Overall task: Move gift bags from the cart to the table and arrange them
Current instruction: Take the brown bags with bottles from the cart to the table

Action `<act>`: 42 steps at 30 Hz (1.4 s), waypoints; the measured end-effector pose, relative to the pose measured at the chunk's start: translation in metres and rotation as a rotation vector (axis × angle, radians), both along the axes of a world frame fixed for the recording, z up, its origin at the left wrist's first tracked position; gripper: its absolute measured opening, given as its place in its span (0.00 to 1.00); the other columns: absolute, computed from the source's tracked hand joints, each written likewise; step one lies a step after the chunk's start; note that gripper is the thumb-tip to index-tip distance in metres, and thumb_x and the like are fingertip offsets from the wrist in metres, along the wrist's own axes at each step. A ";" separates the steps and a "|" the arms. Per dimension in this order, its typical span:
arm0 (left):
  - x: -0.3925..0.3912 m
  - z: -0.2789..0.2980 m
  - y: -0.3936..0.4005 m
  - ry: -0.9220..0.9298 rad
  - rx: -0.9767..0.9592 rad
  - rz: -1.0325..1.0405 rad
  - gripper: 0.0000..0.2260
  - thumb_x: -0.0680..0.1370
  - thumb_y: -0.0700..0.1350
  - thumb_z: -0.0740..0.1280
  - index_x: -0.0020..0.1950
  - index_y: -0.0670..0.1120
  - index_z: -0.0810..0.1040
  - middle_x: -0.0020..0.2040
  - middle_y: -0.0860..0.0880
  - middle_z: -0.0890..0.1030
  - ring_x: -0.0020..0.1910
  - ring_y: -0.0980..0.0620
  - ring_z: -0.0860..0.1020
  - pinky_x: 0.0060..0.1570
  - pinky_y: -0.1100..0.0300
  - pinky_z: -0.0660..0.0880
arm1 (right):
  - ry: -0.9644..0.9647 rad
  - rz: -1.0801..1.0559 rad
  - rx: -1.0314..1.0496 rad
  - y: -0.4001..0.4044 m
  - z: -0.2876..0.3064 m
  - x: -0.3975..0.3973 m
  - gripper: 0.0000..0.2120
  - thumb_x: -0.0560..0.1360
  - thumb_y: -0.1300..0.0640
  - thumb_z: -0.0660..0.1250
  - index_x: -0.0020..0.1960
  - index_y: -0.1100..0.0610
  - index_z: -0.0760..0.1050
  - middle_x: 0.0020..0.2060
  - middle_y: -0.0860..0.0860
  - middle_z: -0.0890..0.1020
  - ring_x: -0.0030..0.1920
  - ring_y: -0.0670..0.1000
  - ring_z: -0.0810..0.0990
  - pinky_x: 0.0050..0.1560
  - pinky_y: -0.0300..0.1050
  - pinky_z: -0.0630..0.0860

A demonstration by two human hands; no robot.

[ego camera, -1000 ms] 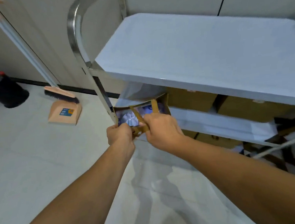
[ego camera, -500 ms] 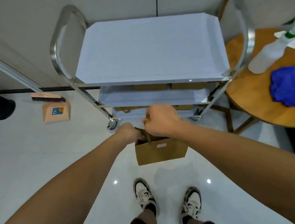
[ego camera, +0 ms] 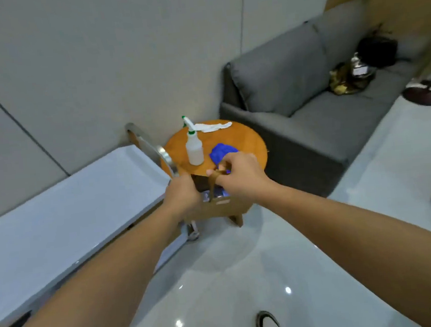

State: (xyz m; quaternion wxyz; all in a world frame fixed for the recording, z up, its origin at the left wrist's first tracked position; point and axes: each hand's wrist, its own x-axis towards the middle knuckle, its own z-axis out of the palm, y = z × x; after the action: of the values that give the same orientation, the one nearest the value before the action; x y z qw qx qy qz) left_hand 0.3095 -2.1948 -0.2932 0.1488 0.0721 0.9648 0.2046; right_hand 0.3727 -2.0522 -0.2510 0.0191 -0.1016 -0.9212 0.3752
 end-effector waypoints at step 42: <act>0.665 -0.106 0.733 -0.175 -0.343 -2.187 0.10 0.78 0.53 0.69 0.47 0.48 0.75 0.45 0.48 0.80 0.45 0.47 0.77 0.43 0.58 0.72 | -0.343 -1.850 -0.372 0.485 -0.079 0.722 0.13 0.73 0.67 0.63 0.32 0.58 0.67 0.30 0.59 0.68 0.30 0.54 0.66 0.31 0.49 0.59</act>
State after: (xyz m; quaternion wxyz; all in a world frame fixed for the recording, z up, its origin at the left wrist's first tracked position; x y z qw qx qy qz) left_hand 0.9749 -1.4614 -0.3992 0.3247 0.8481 0.3832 -0.1690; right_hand 1.0943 -1.5675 -0.3297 0.1562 -0.8438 -0.3920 0.3317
